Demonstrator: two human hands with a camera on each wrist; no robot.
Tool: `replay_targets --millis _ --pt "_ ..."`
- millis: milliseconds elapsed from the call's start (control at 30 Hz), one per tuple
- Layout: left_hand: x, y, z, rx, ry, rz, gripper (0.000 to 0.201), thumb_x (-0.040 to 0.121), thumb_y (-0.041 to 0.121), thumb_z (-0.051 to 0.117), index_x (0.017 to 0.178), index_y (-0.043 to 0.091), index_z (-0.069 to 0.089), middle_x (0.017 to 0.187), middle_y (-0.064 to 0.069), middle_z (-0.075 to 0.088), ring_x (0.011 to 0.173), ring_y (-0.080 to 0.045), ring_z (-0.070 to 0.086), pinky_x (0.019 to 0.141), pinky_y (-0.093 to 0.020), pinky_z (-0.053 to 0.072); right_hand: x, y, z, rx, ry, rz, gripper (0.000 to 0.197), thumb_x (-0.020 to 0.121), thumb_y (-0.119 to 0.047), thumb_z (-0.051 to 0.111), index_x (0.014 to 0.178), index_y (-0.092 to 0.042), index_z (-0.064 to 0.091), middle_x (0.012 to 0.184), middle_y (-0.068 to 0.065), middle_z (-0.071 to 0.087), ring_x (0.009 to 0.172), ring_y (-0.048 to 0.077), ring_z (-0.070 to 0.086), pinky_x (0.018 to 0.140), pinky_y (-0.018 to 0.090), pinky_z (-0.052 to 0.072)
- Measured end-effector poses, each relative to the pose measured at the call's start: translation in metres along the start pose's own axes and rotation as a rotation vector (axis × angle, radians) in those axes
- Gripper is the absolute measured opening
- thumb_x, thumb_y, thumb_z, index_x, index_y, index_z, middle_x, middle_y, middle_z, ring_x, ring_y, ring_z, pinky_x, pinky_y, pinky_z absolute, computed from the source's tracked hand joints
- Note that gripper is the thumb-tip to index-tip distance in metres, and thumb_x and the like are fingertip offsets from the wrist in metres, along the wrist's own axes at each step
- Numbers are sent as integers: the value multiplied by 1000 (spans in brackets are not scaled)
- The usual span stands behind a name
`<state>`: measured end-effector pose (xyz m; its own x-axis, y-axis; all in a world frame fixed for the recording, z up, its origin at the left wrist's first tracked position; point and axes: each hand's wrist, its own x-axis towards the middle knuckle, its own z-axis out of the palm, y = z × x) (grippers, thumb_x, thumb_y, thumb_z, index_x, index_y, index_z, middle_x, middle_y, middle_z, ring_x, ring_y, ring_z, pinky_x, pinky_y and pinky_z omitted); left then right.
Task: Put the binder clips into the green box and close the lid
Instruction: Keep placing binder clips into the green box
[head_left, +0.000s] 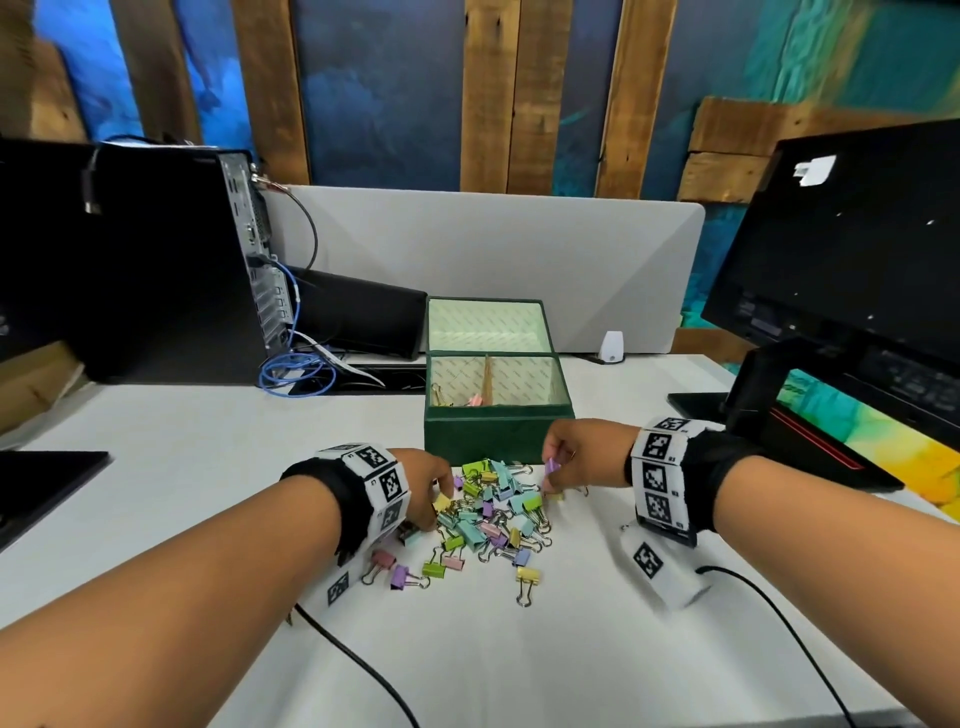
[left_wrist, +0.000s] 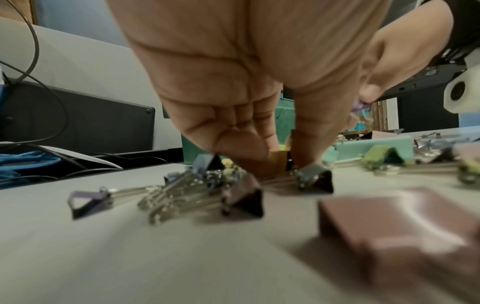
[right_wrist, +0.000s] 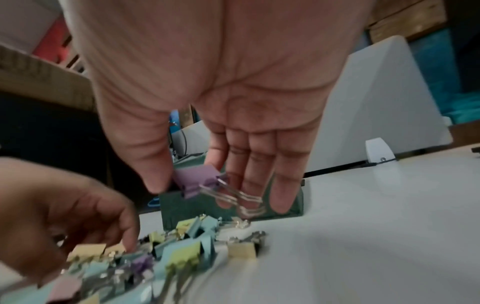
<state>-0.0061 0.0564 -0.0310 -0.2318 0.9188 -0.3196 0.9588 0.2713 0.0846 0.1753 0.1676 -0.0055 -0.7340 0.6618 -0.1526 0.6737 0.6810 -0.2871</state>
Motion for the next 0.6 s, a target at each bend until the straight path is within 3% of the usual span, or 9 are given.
replay_targets --millis 100,233,300,367,467,600 --pt "-2 -1 -1 -5 17 -21 47 75 24 74 118 23 54 101 3 58 87 -14 50 77 -25 42 -2 -4 -5 131 6 33 11 86 -19 56 92 -16 47 85 5 60 72 17 55 72 32 48" --pt "-10 -6 -9 -37 119 25 42 71 18 74 106 24 52 112 2 63 90 -17 57 76 -28 49 0 -10 -5 -48 -64 23 20 91 -18 42 104 -10 55 104 11 60 90 21 51 80 28 39" --pt "-14 -9 -15 -69 163 56 41 72 13 70 106 25 51 112 1 62 87 -16 55 67 -23 46 0 -16 -2 -127 -123 19 27 93 -22 43 111 -10 59 116 10 62 101 22 55 82 27 39" --pt "-18 -12 -20 -106 204 82 38 73 11 67 101 28 49 110 2 63 84 -15 54 66 -23 45 1 -21 1 -224 -148 19 30 92 -30 48 112 -12 61 119 8 62 105 22 56 79 25 38" --pt "-20 -14 -21 -159 265 101 37 72 11 67 95 31 46 100 6 61 79 -13 53 71 -25 46 6 -26 8 -339 -172 42 39 88 -45 54 107 -11 61 114 8 63 100 23 58 78 28 39" --pt "-23 -17 -22 -270 300 115 37 72 11 69 91 34 47 88 10 56 64 -4 50 68 -26 48 12 -33 14 -390 -169 52 39 84 -53 57 94 -16 49 89 1 53 85 19 49 69 27 39"
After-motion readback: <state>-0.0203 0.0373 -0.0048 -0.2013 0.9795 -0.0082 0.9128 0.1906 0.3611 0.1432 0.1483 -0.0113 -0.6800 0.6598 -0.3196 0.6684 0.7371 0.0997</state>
